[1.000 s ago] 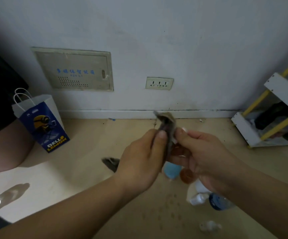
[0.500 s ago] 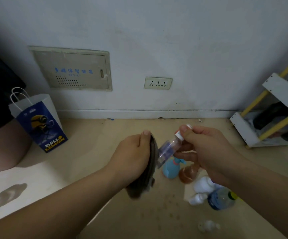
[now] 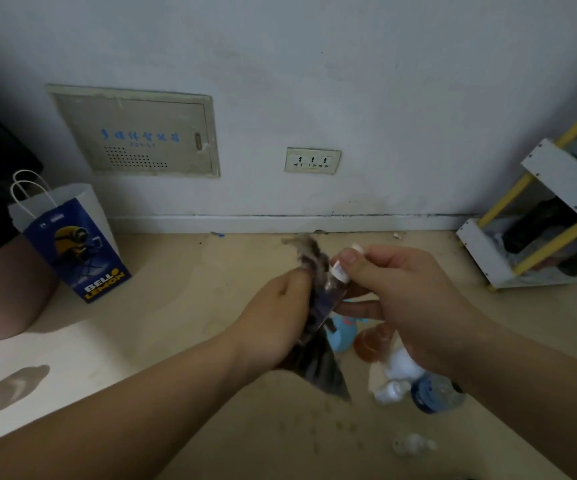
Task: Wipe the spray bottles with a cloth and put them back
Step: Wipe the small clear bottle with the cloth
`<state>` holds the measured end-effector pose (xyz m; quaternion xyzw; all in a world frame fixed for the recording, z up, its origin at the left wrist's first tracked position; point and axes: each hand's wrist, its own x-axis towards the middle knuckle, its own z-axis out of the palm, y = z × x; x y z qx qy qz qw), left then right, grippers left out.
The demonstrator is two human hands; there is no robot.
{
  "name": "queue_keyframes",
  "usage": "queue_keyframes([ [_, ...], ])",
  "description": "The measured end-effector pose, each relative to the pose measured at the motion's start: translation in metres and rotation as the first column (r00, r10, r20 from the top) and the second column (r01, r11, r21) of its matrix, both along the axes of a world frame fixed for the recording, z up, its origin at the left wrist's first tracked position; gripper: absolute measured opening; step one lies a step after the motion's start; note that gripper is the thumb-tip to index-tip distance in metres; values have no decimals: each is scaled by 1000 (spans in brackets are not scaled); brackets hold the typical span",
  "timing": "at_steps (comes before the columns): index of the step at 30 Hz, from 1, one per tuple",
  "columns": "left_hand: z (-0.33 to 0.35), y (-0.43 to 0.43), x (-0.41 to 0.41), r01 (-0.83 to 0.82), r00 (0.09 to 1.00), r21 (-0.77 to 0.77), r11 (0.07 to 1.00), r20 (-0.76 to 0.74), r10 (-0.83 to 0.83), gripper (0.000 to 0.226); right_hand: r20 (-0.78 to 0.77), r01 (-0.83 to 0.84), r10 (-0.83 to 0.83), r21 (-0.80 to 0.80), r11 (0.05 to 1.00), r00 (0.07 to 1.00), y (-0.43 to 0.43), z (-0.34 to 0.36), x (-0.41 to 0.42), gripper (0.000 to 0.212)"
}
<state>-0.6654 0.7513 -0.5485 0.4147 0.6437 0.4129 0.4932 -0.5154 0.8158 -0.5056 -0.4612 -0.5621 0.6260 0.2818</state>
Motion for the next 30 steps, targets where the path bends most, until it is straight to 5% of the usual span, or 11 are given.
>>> queue_keyframes([
  [2,5,-2,3,-16,975,-249,968,212,70,53,95,-75,61,149,986,994,-3,2,-1,19],
  [5,10,-7,10,-66,956,-203,977,269,120,46,212,-160,110,233,959,971,-7,-3,-5,17],
  [10,3,-17,17,-51,975,267,962,-197,107,33,68,-54,55,-22,998,996,-6,-4,-6,23],
  [15,-13,-25,21,140,947,198,970,-313,-72,25,79,73,-62,-142,987,995,5,1,0,31],
  [20,-6,-15,15,-35,993,145,989,-111,52,25,-24,-31,26,-260,965,999,7,-3,1,32],
  [26,1,-15,14,-37,994,176,984,-99,55,29,-3,-178,181,-199,964,983,2,-5,9,24],
  [30,4,-11,5,-160,982,62,985,113,152,36,125,-173,183,-85,981,975,-3,-14,6,17],
])
